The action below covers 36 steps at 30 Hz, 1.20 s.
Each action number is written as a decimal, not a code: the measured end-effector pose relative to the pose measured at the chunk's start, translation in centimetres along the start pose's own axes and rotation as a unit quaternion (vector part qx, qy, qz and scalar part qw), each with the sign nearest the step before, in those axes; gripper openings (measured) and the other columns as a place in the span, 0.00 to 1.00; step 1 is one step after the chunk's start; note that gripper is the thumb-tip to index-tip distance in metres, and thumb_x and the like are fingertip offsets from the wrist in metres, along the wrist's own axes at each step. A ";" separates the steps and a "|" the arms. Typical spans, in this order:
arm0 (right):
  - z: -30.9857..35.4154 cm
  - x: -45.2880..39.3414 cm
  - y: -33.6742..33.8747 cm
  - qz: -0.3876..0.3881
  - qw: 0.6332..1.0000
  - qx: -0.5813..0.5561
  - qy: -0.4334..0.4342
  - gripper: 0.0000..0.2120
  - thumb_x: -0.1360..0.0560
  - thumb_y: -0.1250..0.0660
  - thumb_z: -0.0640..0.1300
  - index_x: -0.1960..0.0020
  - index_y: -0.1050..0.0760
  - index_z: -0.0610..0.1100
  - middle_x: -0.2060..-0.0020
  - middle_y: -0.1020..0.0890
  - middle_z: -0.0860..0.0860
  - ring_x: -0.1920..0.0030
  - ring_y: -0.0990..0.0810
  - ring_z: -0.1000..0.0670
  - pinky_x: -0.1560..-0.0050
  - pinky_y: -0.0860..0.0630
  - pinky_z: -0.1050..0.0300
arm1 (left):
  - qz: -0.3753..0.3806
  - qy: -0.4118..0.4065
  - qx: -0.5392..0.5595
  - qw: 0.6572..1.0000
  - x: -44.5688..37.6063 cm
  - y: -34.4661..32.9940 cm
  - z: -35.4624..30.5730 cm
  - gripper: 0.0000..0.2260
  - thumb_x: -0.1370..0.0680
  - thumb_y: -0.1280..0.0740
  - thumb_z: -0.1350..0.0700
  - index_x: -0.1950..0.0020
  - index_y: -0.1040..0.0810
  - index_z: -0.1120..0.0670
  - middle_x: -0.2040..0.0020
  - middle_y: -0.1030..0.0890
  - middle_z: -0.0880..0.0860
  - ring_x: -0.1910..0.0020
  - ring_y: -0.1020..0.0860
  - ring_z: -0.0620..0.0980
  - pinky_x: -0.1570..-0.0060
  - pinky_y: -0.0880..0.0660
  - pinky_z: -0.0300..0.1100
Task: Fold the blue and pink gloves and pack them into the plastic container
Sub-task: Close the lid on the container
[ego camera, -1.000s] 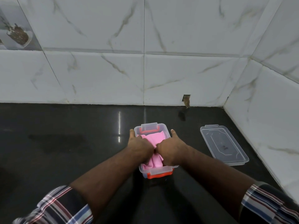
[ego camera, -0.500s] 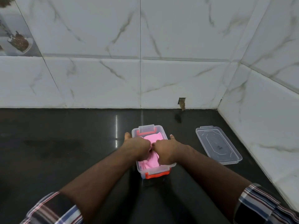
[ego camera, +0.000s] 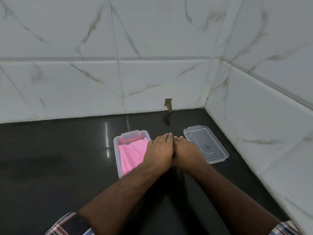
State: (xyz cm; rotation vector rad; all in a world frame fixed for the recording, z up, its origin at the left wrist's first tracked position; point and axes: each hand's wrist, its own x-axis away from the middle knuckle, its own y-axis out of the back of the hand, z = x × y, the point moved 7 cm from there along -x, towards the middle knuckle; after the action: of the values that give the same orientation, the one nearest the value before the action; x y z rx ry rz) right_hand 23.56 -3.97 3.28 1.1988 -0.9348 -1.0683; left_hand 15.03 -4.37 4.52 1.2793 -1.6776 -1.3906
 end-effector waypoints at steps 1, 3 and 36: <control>-1.3 0.4 -0.1 -0.004 1.000 0.002 -0.012 0.31 0.30 0.43 0.57 0.30 0.31 0.47 0.34 0.24 0.47 0.34 0.25 0.47 0.37 0.26 0.46 | 0.005 -0.011 0.005 1.000 -0.5 -0.5 -1.2 0.32 0.24 0.33 0.56 0.21 0.41 0.56 0.23 0.34 0.54 0.27 0.32 0.55 0.30 0.33 0.50; -3.6 1.1 -0.6 -0.004 0.999 0.000 -0.034 0.21 0.26 0.40 0.52 0.36 0.26 0.45 0.41 0.20 0.47 0.41 0.21 0.47 0.44 0.22 0.48 | 0.028 -0.017 0.037 0.999 -1.4 -1.8 -3.3 0.30 0.24 0.35 0.59 0.22 0.39 0.58 0.26 0.31 0.56 0.30 0.29 0.57 0.32 0.31 0.51; -14.9 2.8 -2.0 -0.114 0.758 -0.551 -0.329 0.03 0.29 0.31 0.37 0.57 0.18 0.43 0.63 0.15 0.47 0.60 0.15 0.45 0.58 0.16 0.48 | 0.112 0.233 0.188 0.948 -3.1 -7.8 -0.9 0.17 0.24 0.37 0.50 0.38 0.23 0.57 0.40 0.19 0.56 0.44 0.20 0.56 0.43 0.23 0.48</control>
State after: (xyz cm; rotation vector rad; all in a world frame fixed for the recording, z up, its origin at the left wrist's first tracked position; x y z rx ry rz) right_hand 38.24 -3.09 -0.75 -0.1027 -0.4494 -1.9140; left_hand 19.18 -1.67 -2.27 1.4297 -1.7223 -0.5866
